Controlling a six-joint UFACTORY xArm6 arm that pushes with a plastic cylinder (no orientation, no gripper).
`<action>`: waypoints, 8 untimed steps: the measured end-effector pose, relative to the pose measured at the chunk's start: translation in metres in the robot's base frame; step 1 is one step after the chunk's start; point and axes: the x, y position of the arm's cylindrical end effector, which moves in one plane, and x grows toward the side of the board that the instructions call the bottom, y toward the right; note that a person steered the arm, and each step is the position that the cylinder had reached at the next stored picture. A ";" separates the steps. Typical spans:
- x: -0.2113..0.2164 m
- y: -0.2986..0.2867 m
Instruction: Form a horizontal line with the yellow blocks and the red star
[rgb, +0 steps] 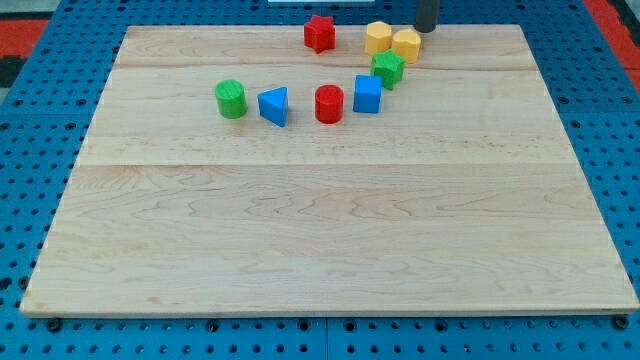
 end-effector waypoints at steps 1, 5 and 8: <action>0.000 -0.009; 0.001 -0.106; 0.011 -0.247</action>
